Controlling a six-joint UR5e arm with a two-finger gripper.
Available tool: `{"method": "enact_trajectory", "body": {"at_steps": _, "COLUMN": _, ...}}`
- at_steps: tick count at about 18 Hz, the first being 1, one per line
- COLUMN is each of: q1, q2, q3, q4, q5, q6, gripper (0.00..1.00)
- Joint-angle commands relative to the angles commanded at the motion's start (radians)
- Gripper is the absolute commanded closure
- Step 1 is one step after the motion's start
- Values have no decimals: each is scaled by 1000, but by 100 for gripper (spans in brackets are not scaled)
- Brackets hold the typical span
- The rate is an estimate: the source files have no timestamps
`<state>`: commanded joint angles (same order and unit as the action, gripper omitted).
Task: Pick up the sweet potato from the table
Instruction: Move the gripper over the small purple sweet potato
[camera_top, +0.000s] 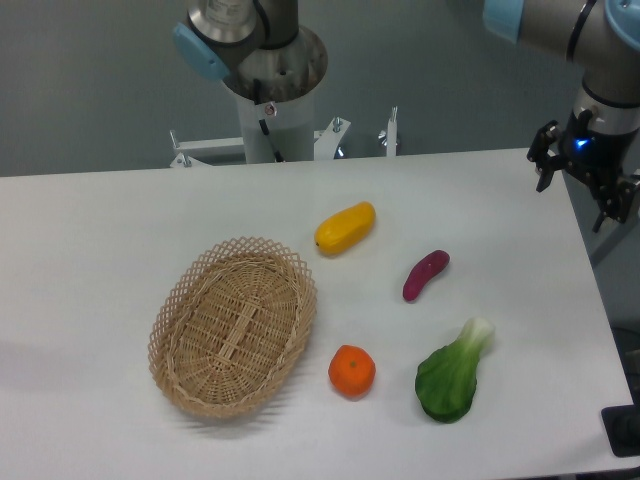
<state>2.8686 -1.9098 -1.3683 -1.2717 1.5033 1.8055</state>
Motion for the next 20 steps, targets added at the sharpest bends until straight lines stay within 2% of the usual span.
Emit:
{"method": "enact_trajectory", "body": {"at_steps": 4, "q1": -2, "q2": 0, "q3": -9, "q4": 3, "q5": 0, "q6": 0, "gripper": 0}}
{"method": "enact_trajectory", "body": {"at_steps": 7, "q1": -2, "q2": 5, "q3": -41, "q4": 5, "q5": -2, "q6": -11, "gripper": 0}}
{"method": "enact_trajectory", "body": {"at_steps": 13, "q1": -9, "q2": 2, "q3": -107, "q4": 15, "q5": -2, "q6": -150, "gripper": 0}}
{"method": "enact_trajectory", "body": {"at_steps": 15, "q1": -21, "q2": 2, "q3": -149, "q4": 76, "q5": -2, "q6": -182, "gripper": 0}}
{"method": "enact_trajectory", "body": {"at_steps": 18, "q1": -40, "q2": 0, "q3": -254, "q4": 237, "q5": 2, "q6": -193, "gripper": 0}}
{"method": "enact_trajectory", "body": {"at_steps": 20, "q1": -41, "q2": -6, "q3": -316, "q4": 314, "q5": 2, "q6": -193, "gripper": 0}}
